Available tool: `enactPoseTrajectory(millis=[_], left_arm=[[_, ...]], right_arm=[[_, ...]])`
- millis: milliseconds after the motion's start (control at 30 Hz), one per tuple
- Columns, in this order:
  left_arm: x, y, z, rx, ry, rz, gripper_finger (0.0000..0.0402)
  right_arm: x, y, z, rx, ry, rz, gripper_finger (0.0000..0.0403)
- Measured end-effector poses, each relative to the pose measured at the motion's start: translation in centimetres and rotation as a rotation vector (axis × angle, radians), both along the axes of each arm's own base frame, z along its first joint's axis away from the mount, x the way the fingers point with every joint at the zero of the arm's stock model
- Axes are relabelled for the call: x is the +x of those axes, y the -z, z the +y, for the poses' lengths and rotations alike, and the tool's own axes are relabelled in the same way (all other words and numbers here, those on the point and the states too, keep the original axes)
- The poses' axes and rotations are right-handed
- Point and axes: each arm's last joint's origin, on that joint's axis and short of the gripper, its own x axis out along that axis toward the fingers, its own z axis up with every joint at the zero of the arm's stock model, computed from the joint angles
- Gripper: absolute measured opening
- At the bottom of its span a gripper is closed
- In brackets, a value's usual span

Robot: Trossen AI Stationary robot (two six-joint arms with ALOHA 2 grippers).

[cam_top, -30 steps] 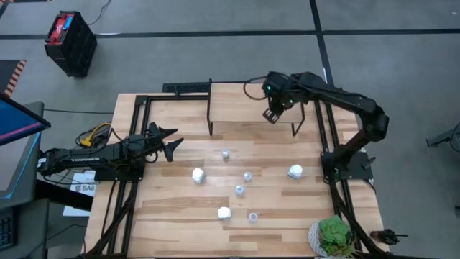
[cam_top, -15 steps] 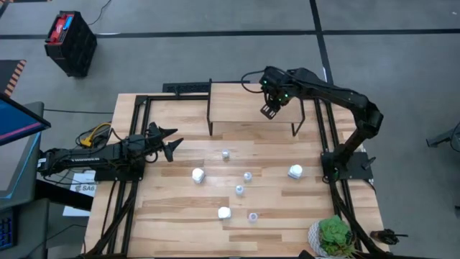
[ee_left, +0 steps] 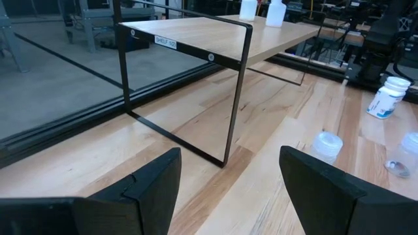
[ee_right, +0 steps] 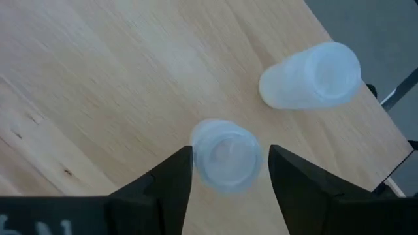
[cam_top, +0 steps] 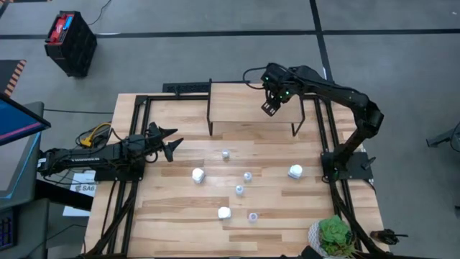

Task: Pick and place medicine bottles onto shelf by color
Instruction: Put the white pill bottle on the shelf

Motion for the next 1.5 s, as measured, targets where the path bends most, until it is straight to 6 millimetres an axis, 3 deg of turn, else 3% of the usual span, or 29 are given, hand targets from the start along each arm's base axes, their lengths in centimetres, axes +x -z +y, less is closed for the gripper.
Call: enactPoseTrajectory(millis=[233,500,667,867,1100,1500], left_arm=[[0.0,0.0,0.0,-0.004,-0.001,-0.002,0.0247],[0.0,0.0,0.0,-0.005,-0.001,-0.003,0.0247],[0.0,0.0,0.0,-0.005,-0.001,-0.003,0.0247],[0.0,0.0,0.0,-0.005,-0.001,-0.003,0.0247],[0.0,0.0,0.0,-0.006,-0.002,-0.003,0.0247],[0.0,0.0,0.0,-0.016,0.000,-0.010,0.0247]], right_arm=[[-0.3,-0.7,-0.3,-0.004,0.013,-0.004,0.0215],[-0.9,-5.8,0.2,-0.058,0.012,-0.086,0.0214],[-1.1,-8.5,1.8,-0.055,0.016,-0.134,0.0212],[0.2,-8.8,5.8,0.023,-0.132,-0.123,0.0211],[2.0,-8.5,12.0,0.054,-0.352,-0.089,0.0203],[5.7,-8.6,23.7,0.023,-0.734,-0.299,0.0187]])
